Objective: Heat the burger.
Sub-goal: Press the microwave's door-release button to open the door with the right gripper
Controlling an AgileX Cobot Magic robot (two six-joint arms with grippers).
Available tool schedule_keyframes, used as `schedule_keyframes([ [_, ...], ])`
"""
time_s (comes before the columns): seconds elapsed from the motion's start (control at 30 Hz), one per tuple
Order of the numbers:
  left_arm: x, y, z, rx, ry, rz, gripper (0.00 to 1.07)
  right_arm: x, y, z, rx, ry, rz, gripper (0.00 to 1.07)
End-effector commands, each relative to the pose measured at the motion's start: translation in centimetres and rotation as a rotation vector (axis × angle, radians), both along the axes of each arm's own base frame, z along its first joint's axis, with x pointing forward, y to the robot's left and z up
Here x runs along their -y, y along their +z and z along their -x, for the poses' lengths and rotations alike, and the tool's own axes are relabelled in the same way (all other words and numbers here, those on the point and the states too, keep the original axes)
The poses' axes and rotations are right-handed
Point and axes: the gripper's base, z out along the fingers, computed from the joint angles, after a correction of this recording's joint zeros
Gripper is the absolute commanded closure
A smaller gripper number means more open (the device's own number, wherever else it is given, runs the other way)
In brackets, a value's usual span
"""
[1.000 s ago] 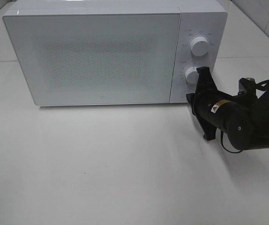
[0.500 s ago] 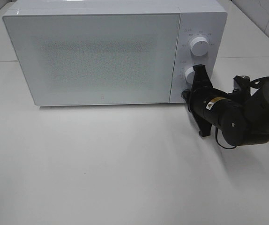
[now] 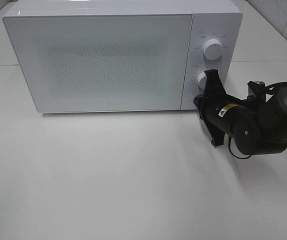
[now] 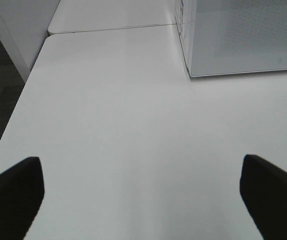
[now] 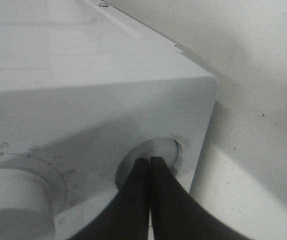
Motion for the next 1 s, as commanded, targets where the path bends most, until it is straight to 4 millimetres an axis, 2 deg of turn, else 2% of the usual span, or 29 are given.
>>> schedule_keyframes([
  [0.03, 0.0, 0.0, 0.2, 0.028, -0.001, -0.001, 0.06, 0.0, 2.3, -1.6, 0.188, -0.032, -0.018, 1.07],
  [0.33, 0.0, 0.0, 0.2, 0.028, -0.001, -0.002, 0.06, 0.0, 3.0, -2.2, 0.241, -0.054, -0.023, 1.07],
  [0.5, 0.0, 0.0, 0.2, 0.028, -0.001, -0.002, 0.06, -0.6, 4.1, -3.5, 0.286, -0.048, -0.029, 1.07],
  [1.0, 0.0, 0.0, 0.2, 0.028, -0.001, -0.001, 0.06, -0.6, 4.1, -3.6, 0.268, -0.051, -0.041, 1.07],
])
